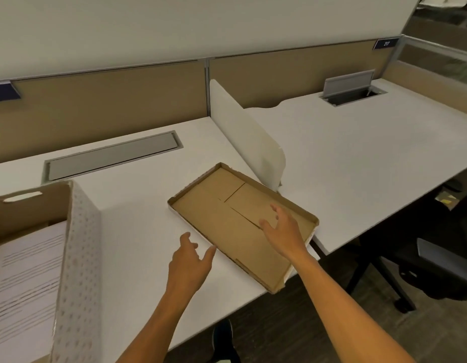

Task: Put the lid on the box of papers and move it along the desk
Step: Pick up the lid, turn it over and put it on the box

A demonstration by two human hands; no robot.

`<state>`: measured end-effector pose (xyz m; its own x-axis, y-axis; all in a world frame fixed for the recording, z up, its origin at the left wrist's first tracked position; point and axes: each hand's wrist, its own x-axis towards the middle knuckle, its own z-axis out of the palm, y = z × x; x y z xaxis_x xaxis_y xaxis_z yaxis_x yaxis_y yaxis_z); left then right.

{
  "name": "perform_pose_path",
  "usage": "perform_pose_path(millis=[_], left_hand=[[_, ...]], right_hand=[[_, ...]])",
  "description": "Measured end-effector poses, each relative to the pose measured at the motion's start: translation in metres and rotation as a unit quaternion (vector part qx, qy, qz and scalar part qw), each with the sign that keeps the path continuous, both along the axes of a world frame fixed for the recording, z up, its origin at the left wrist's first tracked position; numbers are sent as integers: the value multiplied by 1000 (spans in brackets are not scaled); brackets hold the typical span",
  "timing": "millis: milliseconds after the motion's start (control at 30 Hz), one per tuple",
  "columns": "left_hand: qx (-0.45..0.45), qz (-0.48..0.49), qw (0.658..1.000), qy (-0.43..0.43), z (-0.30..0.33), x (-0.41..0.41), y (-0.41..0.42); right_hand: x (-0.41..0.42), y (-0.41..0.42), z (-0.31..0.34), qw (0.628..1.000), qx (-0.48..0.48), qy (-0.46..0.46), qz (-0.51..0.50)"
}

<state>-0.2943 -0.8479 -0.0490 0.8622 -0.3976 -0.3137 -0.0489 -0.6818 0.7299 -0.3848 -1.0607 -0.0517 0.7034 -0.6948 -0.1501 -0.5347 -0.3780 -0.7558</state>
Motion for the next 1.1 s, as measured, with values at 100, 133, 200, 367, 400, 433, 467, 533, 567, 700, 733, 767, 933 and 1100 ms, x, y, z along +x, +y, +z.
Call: perform_pose_path(millis=[100, 133, 200, 367, 400, 433, 467, 533, 567, 700, 733, 767, 933, 1100], left_hand=[[8, 13, 999, 44, -10, 13, -22], [8, 18, 998, 59, -14, 18, -28], [5, 33, 995, 93, -27, 30, -36], [-35, 88, 980, 173, -62, 58, -48], [-38, 92, 979, 177, -62, 61, -51], [-42, 94, 978, 182, -59, 62, -54], [-43, 95, 976, 190, -59, 64, -56], [-36, 92, 975, 198, -62, 67, -60], [-32, 88, 975, 202, -63, 68, -60], [-33, 91, 976, 195, -66, 67, -59], [-35, 91, 977, 190, -66, 66, -59], [-35, 88, 978, 184, -65, 65, -59], [-20, 84, 988, 125, -61, 58, -47], [0, 96, 995, 34, -49, 47, -32]], right_hand=[[18, -21, -13, 998, -23, 51, 11], [25, -29, -16, 997, -32, 65, 12], [39, -47, -22, 995, -56, 84, 9], [66, -87, -38, 974, -108, 200, -17], [70, -93, -41, 967, -115, 227, -13], [72, -98, -44, 961, -118, 250, -7], [74, -102, -48, 956, -118, 269, -3], [78, -106, -52, 949, -117, 292, -2], [80, -107, -52, 947, -121, 298, -4], [81, -109, -48, 946, -158, 284, 8], [80, -110, -46, 947, -157, 281, 14], [78, -112, -44, 949, -153, 276, 21], [63, -118, -33, 962, -108, 250, 37], [43, -110, -23, 983, -26, 170, 64]])
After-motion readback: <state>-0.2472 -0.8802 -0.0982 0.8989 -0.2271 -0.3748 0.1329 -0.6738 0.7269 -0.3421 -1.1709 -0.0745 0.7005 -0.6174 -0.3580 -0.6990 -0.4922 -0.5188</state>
